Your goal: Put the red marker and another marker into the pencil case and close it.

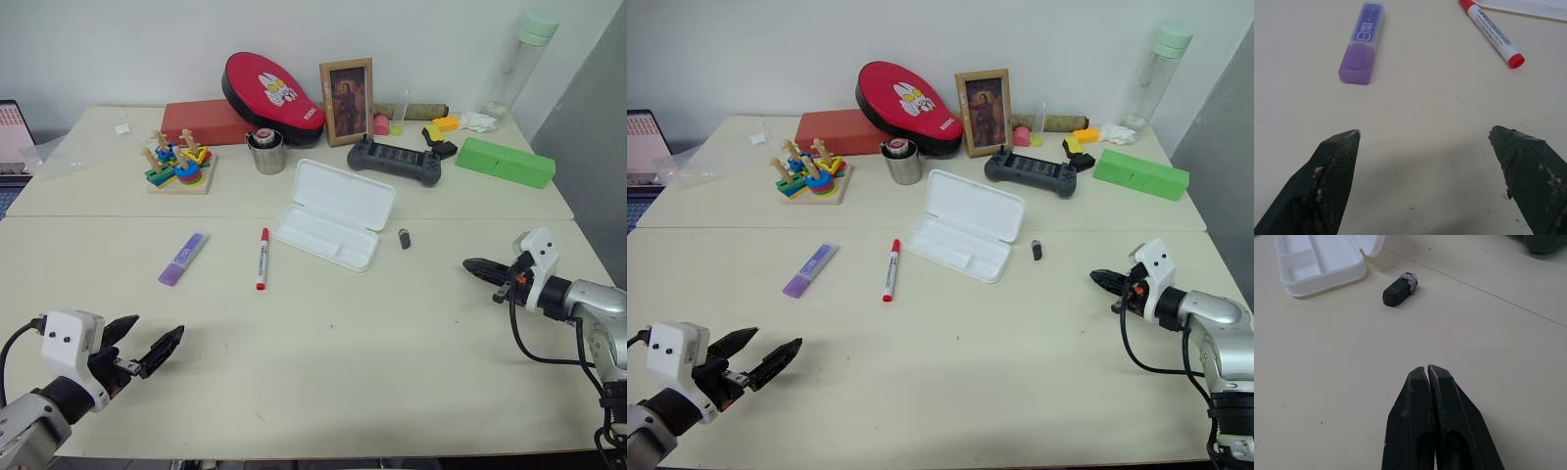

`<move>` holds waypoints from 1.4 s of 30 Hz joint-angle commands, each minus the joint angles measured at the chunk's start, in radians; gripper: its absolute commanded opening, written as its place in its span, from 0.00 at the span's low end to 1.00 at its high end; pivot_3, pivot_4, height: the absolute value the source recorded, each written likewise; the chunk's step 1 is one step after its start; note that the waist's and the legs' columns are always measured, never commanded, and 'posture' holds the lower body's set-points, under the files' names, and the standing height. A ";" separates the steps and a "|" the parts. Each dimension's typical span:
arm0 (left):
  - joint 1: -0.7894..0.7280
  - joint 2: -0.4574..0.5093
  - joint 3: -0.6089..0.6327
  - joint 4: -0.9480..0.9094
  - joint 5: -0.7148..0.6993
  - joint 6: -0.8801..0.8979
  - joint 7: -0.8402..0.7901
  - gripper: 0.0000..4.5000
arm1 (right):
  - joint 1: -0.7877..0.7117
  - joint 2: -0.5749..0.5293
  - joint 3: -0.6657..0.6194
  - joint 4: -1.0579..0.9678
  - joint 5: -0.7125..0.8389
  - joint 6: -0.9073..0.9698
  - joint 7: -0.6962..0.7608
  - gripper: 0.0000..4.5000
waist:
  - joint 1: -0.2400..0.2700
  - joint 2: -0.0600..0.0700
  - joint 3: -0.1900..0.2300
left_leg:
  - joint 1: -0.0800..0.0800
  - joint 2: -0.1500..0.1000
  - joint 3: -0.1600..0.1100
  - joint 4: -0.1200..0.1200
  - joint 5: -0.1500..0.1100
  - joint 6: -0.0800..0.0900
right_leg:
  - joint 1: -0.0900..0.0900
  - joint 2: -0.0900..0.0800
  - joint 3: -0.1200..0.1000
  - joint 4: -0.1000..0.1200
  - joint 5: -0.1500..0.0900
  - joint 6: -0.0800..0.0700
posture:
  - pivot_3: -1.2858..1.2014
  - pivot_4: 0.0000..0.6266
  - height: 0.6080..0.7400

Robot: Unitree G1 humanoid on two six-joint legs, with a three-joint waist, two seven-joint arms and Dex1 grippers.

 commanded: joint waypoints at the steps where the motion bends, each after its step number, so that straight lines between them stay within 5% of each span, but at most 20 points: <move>1: -0.001 0.011 0.024 -0.022 -0.004 -0.004 0.002 1.00 | -0.019 -0.005 -0.017 -0.034 0.013 -0.012 0.002 0.01 | 0.000 0.000 0.000 | 0.000 0.000 0.000 0.000 0.000 0.000 | 0.000 0.000 0.000 0.000 0.000 0.000 | 0.52 0.24 1.00; 13: -0.004 0.017 0.020 -0.019 -0.005 -0.004 -0.011 1.00 | -0.018 -0.006 -0.006 -0.042 0.006 -0.009 0.000 0.01 | 0.000 0.000 0.000 | 0.000 0.000 0.000 0.000 0.000 0.000 | 0.000 0.000 0.000 0.000 0.000 0.000 | 0.52 0.24 1.00; 28: 0.083 0.263 0.243 -0.095 -0.150 0.085 -0.324 1.00 | -0.066 -0.087 0.157 -0.243 0.006 0.041 0.161 0.01 | -0.001 0.000 0.000 | 0.000 0.000 0.000 0.000 0.000 0.000 | -0.001 0.000 0.000 0.000 0.000 -0.001 | 0.52 0.24 1.00; 42: -0.017 0.275 0.175 -0.084 -0.128 0.089 -0.322 1.00 | -0.176 0.004 0.288 -0.341 -0.024 0.053 0.140 0.76 | -0.001 0.000 0.000 | 0.000 0.000 0.000 0.000 0.000 0.000 | -0.001 0.000 0.000 0.000 0.000 -0.001 | 0.52 0.24 1.00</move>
